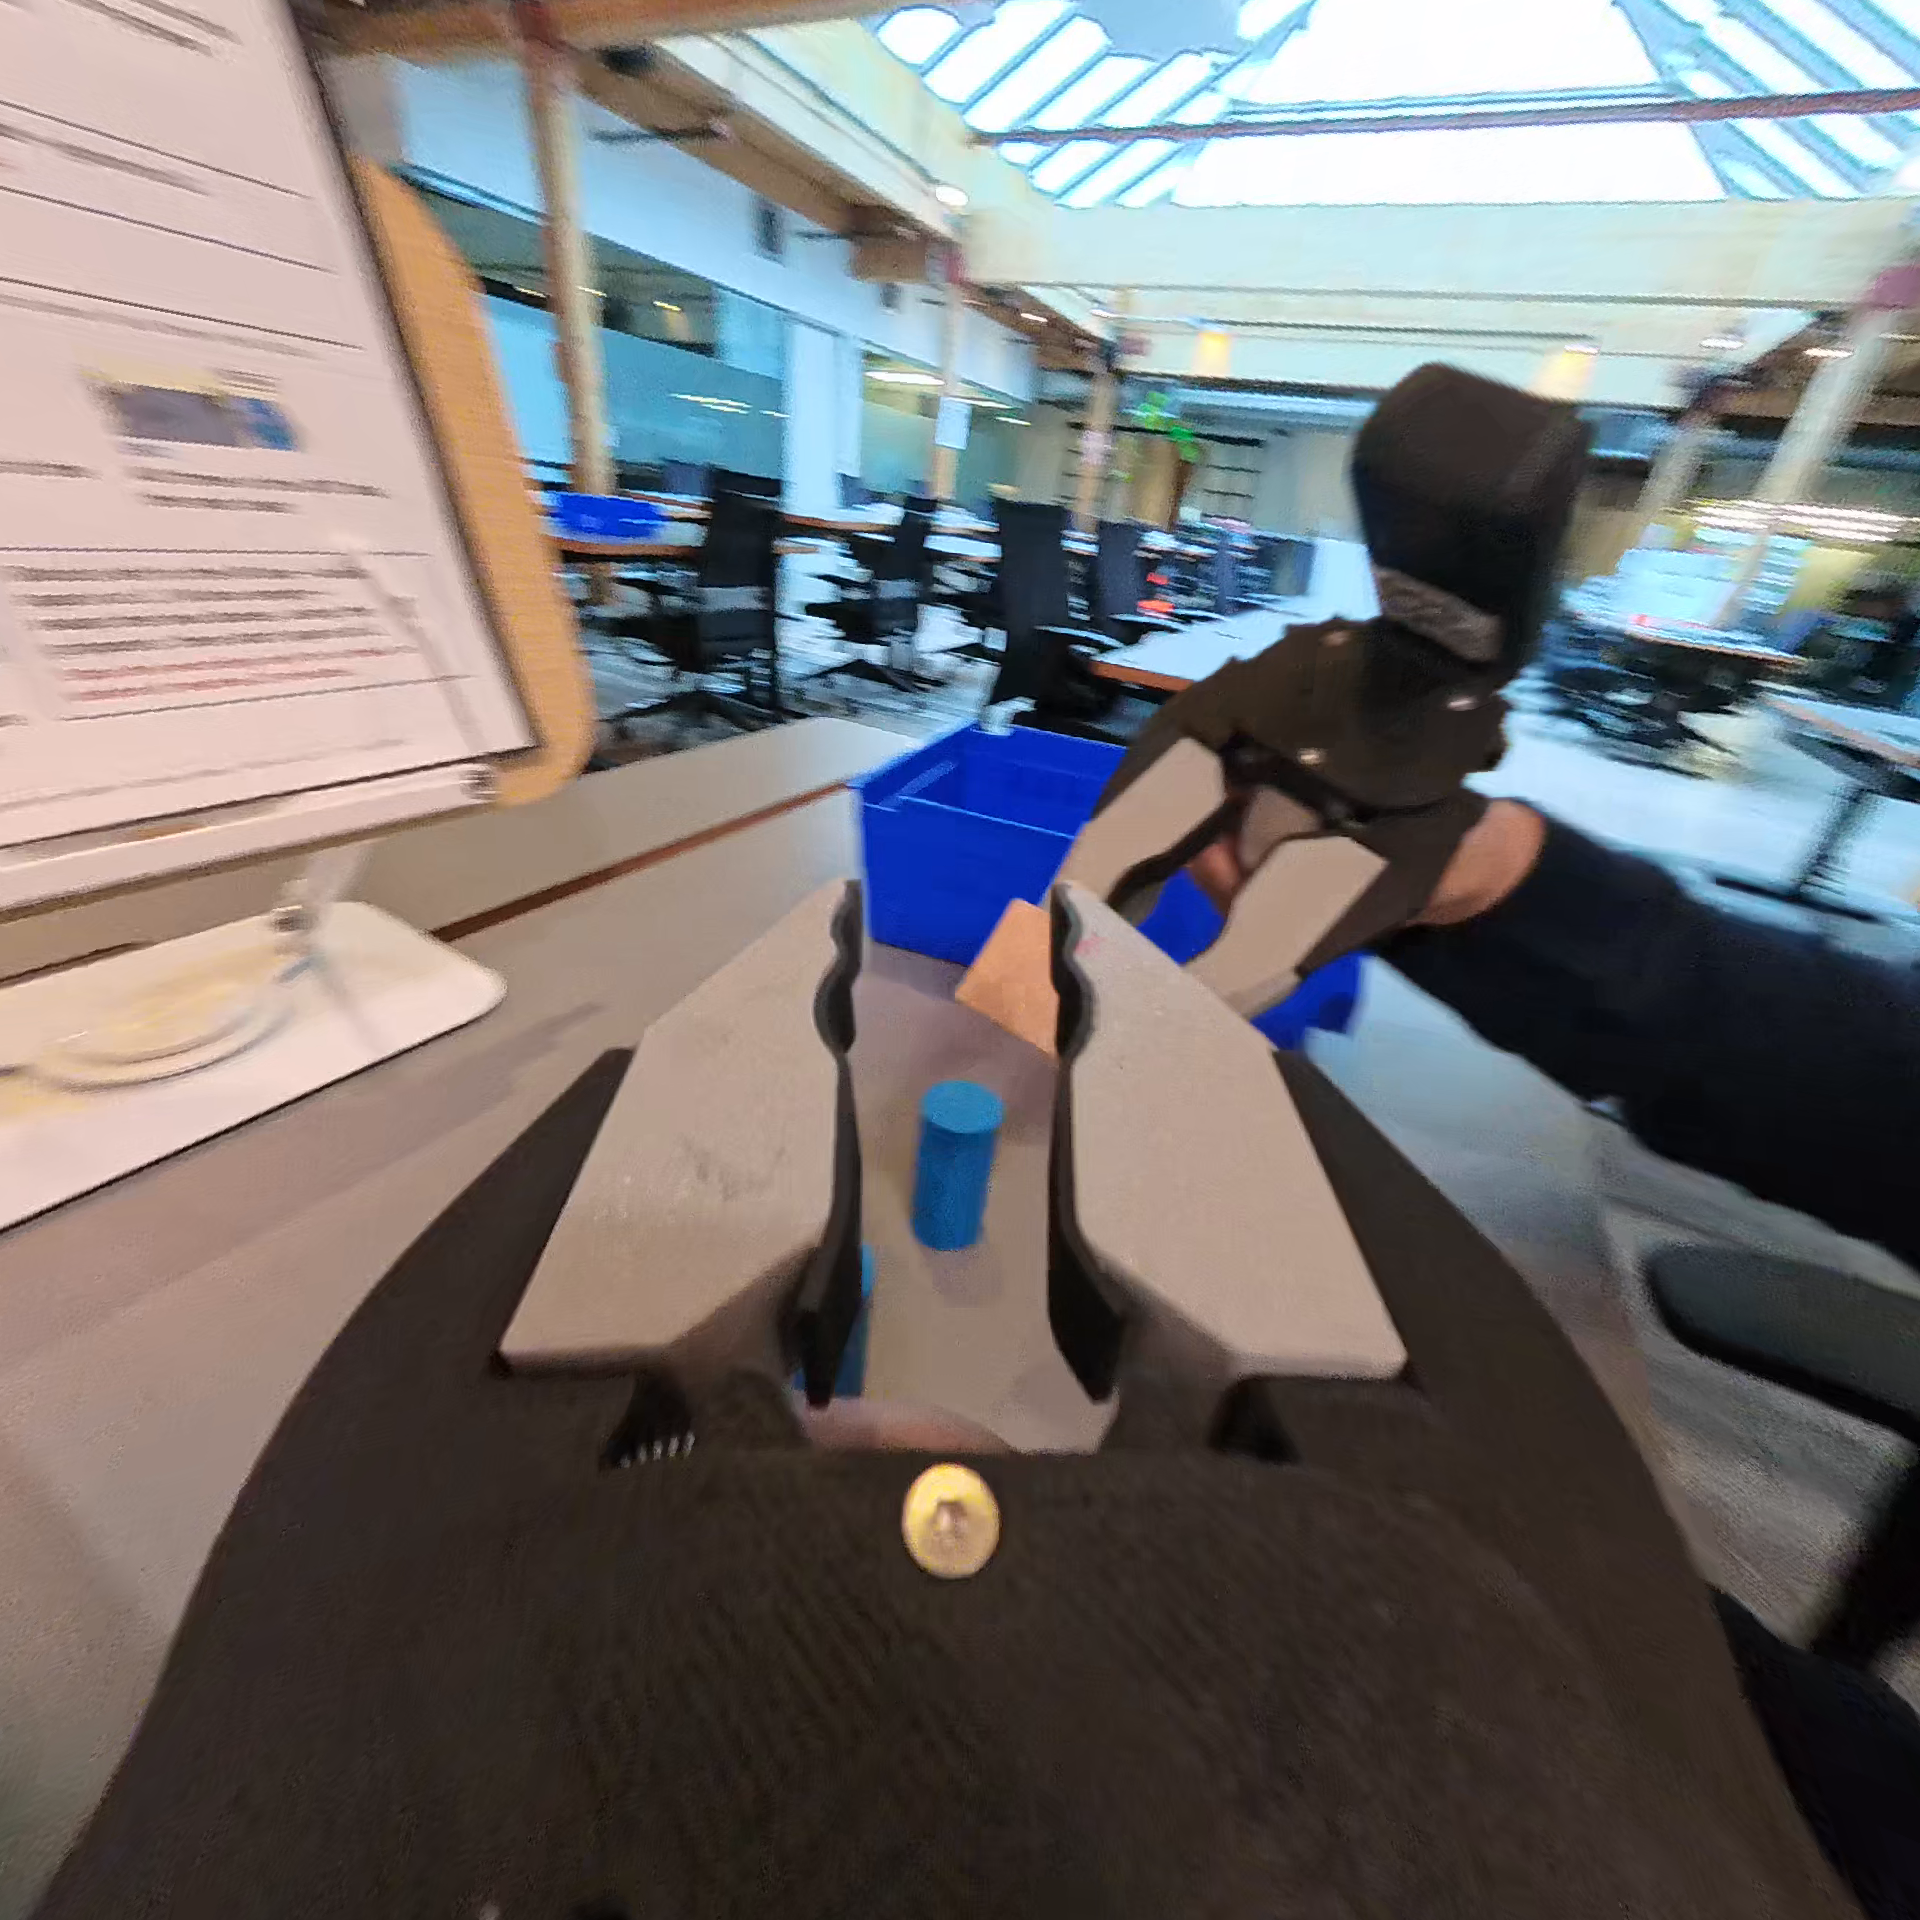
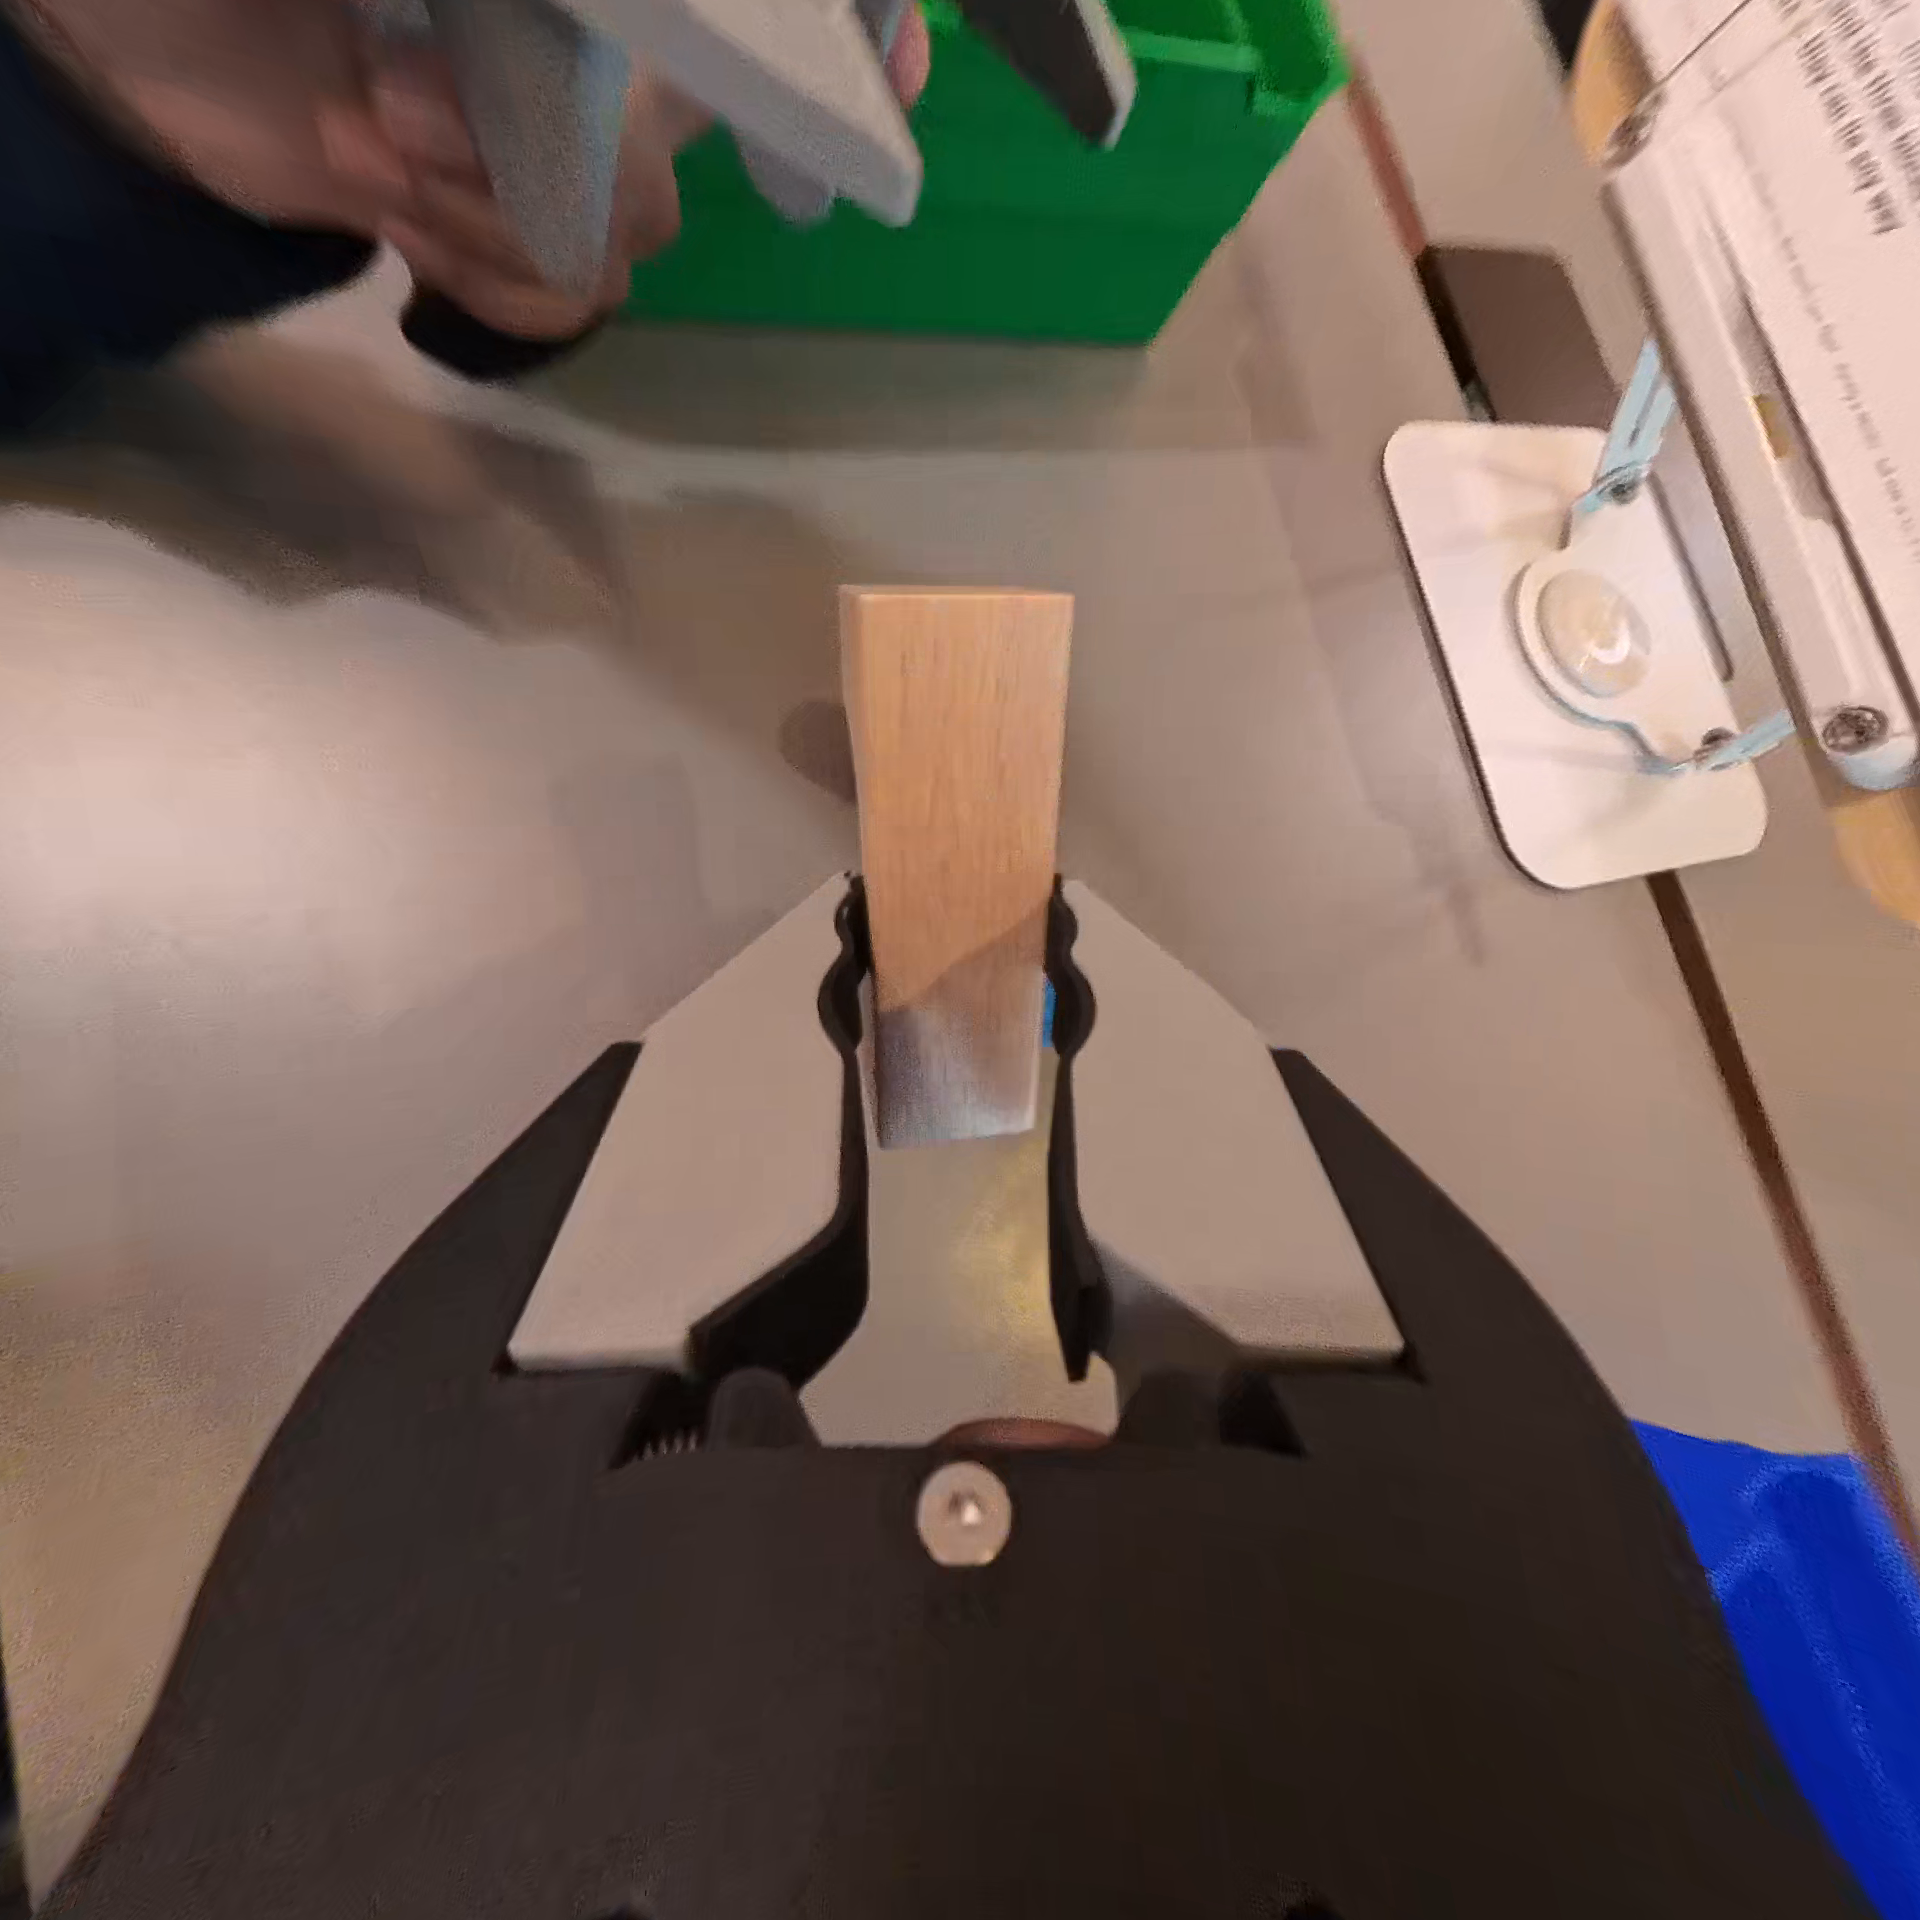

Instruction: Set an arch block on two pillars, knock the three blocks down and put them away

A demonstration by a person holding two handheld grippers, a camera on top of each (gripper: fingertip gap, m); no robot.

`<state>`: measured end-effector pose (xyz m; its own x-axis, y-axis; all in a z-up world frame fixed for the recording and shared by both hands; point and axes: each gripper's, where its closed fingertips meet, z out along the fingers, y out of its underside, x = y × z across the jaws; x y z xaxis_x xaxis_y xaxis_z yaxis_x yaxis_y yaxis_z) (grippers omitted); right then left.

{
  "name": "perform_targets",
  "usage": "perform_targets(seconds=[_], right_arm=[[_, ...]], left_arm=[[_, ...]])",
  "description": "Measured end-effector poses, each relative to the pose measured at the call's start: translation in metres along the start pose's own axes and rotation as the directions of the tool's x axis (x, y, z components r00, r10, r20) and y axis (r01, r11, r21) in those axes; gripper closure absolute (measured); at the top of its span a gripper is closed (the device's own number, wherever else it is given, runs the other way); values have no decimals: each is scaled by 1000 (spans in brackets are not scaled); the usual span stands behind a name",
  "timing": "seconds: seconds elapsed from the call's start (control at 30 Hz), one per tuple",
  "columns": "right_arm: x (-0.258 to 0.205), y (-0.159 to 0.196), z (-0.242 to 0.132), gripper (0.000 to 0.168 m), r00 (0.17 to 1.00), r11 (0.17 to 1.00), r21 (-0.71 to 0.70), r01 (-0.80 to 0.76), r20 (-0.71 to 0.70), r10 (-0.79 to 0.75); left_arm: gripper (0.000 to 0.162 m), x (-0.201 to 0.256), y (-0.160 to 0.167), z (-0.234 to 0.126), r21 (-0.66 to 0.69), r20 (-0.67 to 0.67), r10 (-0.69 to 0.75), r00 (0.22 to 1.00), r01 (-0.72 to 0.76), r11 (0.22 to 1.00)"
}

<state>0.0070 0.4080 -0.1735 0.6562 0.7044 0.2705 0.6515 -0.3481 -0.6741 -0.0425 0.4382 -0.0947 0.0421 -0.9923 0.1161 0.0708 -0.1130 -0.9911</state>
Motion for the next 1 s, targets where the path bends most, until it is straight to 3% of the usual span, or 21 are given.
perform_targets(seconds=[0.23,0.63,1.0], right_arm=[[9,10,38,137,980,945,-268,186,121,-159],[17,11,48,137,961,880,-391,269,172,-217],[13,20,54,136,965,848,-465,254,184,-188]], left_arm=[[132,-48,6,-8,-29,279,67,958,-62,998],[132,-52,12,-7,-40,257,2,966,8,999],[132,-52,17,-4,-68,262,23,965,-6,998]])
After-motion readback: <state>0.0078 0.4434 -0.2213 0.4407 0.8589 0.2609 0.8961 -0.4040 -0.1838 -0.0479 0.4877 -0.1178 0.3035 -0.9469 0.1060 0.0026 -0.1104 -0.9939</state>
